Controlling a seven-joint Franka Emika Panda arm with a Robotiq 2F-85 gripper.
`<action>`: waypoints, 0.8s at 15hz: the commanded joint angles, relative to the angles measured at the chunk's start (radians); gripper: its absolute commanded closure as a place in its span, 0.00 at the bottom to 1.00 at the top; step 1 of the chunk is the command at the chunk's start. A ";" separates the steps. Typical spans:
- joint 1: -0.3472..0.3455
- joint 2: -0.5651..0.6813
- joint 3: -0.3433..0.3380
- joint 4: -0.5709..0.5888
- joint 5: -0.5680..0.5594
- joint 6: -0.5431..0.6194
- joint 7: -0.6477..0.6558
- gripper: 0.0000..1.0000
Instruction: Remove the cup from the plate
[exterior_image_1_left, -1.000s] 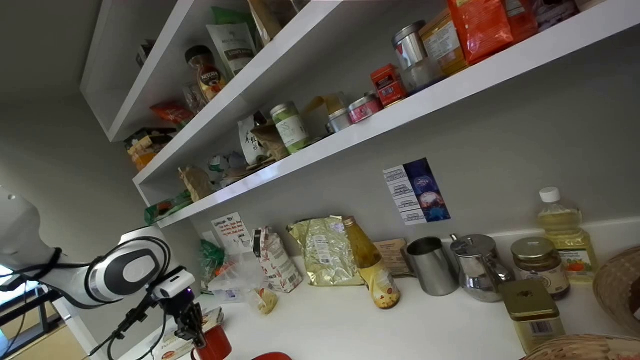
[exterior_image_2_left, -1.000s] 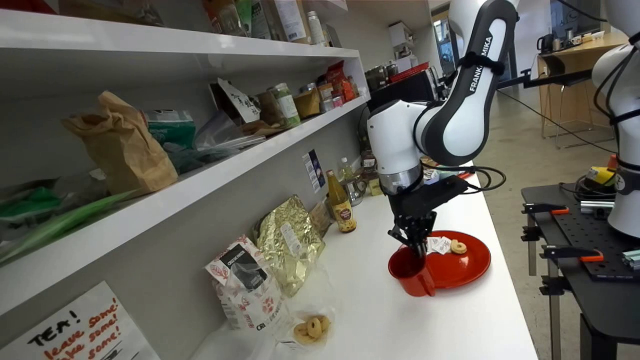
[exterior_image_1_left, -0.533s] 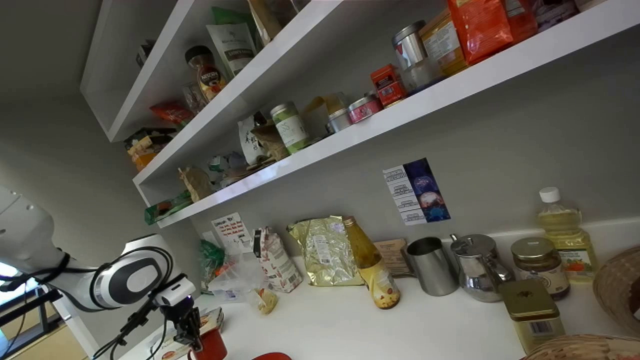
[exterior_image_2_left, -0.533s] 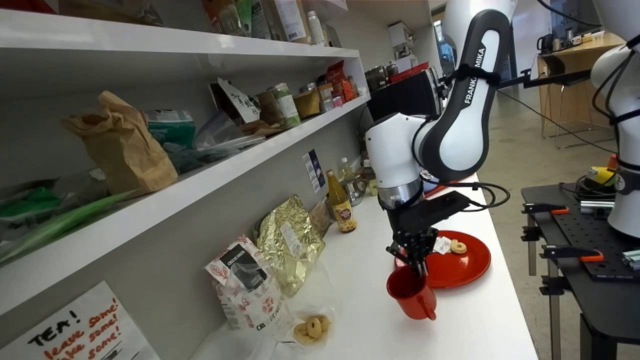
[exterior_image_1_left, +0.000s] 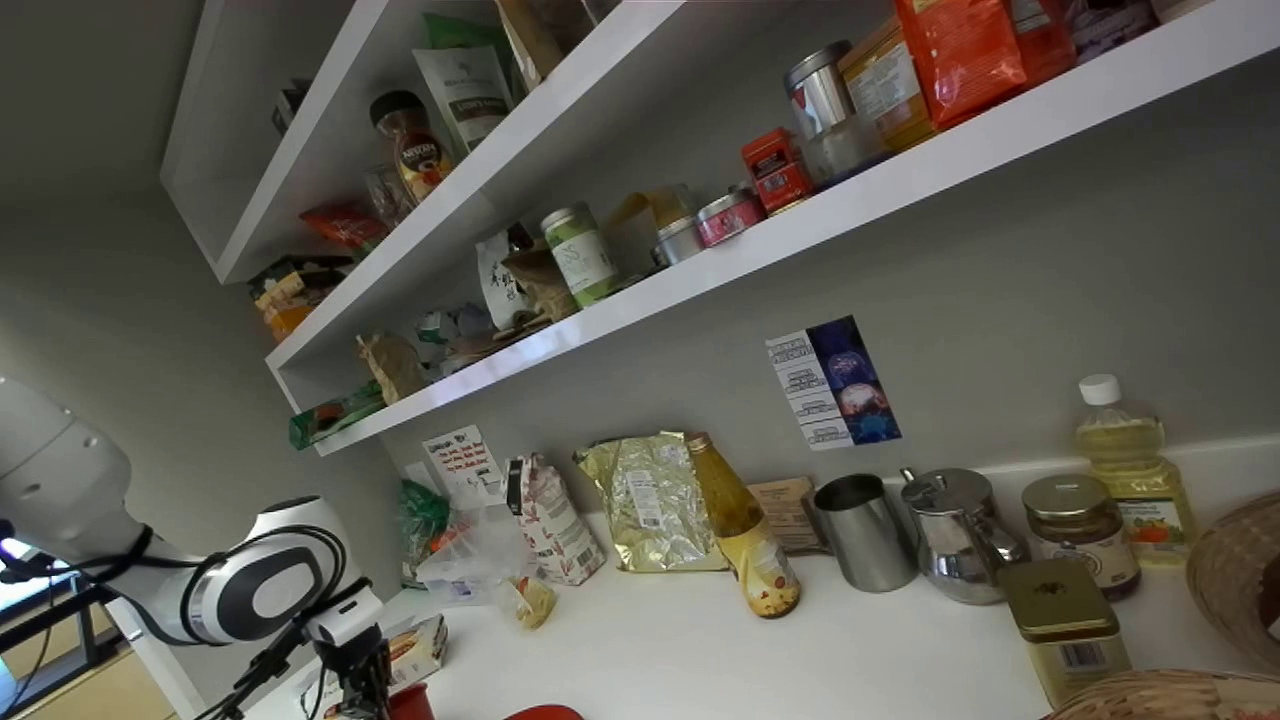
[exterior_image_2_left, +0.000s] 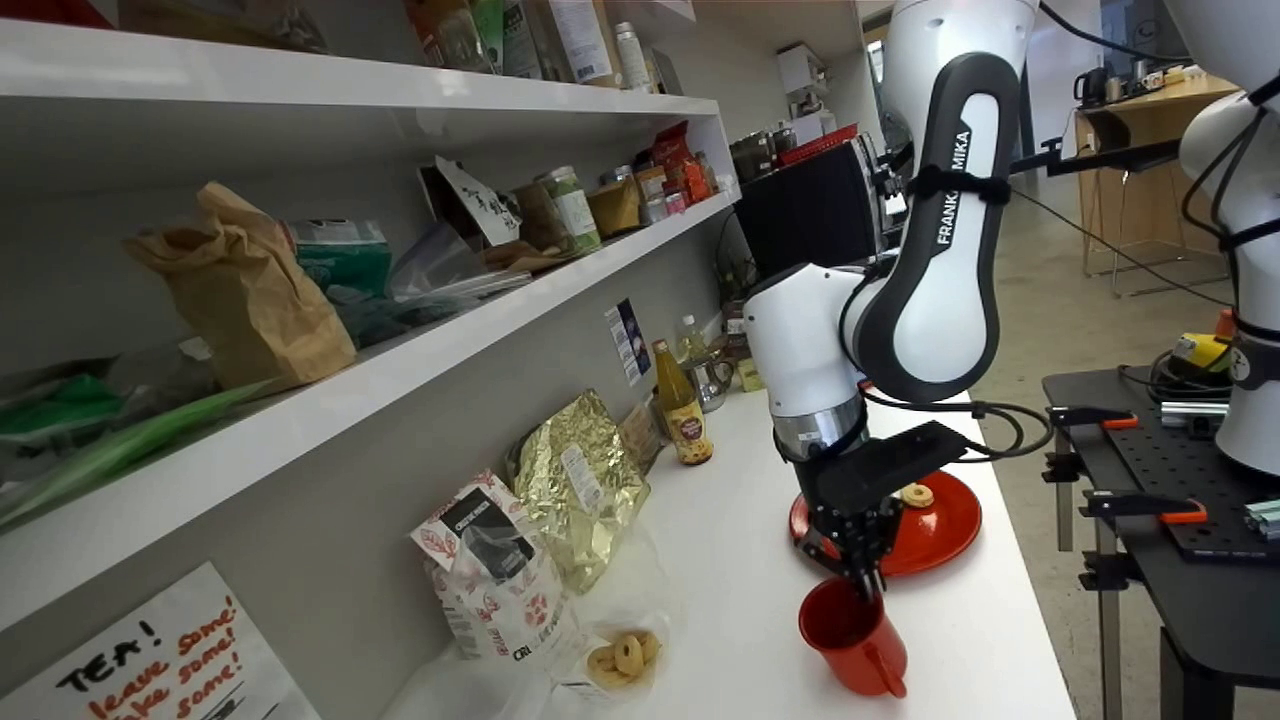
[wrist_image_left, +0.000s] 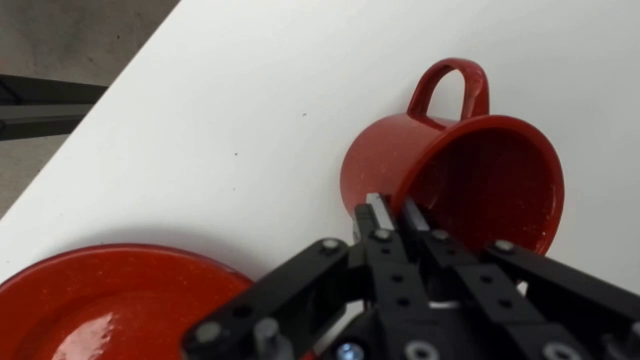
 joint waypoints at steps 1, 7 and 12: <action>0.012 0.030 0.007 0.018 0.051 0.027 -0.034 0.98; 0.029 0.008 -0.001 0.005 0.049 0.004 -0.023 0.85; 0.030 0.012 0.003 0.005 0.052 0.004 -0.028 0.68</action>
